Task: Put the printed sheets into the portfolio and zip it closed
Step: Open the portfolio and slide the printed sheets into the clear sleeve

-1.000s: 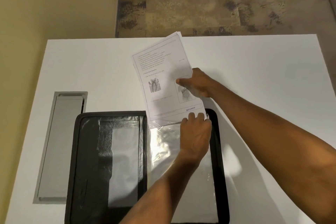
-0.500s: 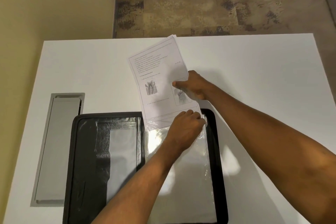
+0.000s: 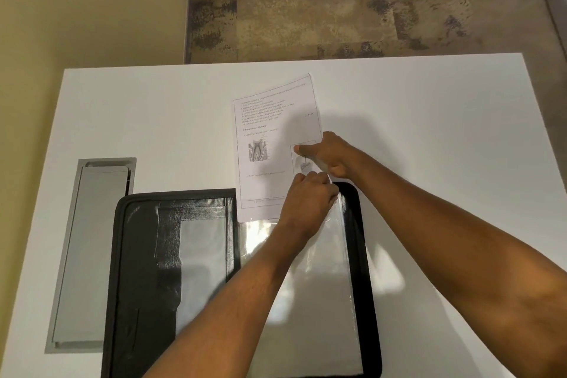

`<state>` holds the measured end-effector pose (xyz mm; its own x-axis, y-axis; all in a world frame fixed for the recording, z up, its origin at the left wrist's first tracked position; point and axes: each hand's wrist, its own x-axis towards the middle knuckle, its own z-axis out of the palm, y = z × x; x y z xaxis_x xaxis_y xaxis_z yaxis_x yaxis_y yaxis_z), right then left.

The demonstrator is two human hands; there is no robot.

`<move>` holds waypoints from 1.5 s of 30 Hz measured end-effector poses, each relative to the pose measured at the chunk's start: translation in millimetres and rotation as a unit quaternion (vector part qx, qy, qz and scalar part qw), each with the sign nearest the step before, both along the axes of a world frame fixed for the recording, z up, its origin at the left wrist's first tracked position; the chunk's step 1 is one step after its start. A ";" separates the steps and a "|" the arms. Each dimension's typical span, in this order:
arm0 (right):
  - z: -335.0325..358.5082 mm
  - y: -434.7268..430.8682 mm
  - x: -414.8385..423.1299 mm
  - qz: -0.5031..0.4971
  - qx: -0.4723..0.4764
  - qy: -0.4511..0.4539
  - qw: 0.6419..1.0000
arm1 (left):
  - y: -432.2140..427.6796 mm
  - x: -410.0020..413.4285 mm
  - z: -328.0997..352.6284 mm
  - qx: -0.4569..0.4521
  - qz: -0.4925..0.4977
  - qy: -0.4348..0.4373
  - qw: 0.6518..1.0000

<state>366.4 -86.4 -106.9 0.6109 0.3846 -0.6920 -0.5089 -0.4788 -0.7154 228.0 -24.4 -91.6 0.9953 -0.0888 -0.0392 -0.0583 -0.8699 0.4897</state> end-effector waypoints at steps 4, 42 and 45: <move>9.2 -2.5 11.8 0.022 -0.032 -0.006 0.999 | -5.8 -1.6 -3.4 0.038 -0.045 -0.024 0.998; 0.5 -21.6 -6.5 0.025 0.041 0.012 0.999 | 1.7 -4.2 -16.8 0.018 -0.012 -0.025 0.999; -3.6 -24.4 -16.3 0.006 0.035 0.025 0.999 | 11.2 -8.8 -21.6 0.010 -0.024 -0.006 1.000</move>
